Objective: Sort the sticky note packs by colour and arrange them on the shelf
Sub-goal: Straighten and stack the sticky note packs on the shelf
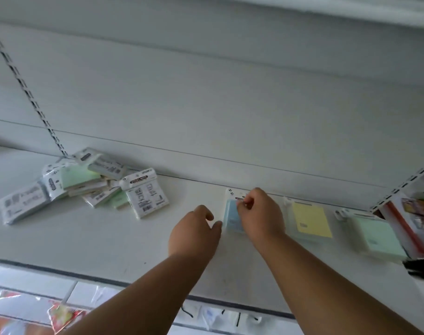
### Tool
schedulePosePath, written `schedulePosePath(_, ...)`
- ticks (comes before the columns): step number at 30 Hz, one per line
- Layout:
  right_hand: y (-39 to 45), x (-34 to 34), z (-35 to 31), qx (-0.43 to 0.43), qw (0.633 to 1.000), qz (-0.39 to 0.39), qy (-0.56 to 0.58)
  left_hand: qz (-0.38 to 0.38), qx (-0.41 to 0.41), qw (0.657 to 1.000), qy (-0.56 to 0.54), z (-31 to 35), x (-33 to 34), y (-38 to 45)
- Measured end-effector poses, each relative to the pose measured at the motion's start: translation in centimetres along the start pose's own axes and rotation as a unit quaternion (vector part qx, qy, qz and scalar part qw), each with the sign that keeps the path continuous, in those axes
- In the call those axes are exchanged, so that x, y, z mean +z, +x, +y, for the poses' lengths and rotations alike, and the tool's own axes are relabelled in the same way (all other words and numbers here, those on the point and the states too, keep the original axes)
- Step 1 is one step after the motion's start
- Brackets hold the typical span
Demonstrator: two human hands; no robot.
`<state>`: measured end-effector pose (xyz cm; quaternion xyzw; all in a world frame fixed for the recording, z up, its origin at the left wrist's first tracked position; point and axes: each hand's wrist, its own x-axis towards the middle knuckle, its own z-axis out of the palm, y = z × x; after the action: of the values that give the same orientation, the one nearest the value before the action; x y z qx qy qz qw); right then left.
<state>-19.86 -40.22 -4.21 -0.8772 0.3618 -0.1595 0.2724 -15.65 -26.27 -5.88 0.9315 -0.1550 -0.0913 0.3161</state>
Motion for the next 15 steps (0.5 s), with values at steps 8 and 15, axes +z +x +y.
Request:
schedulePosePath(8, -1.0, 6.9, -9.6, -0.031, 0.982, -0.181, 0.05, 0.071, -0.046, 0.996, -0.012, -8.1, -7.0, 0.4)
schedulePosePath(15, -2.2, 10.8, -16.3, 0.215, 0.927, -0.194, 0.24, -0.06, -0.073, 0.99, -0.108, -13.1, -11.8, 4.0)
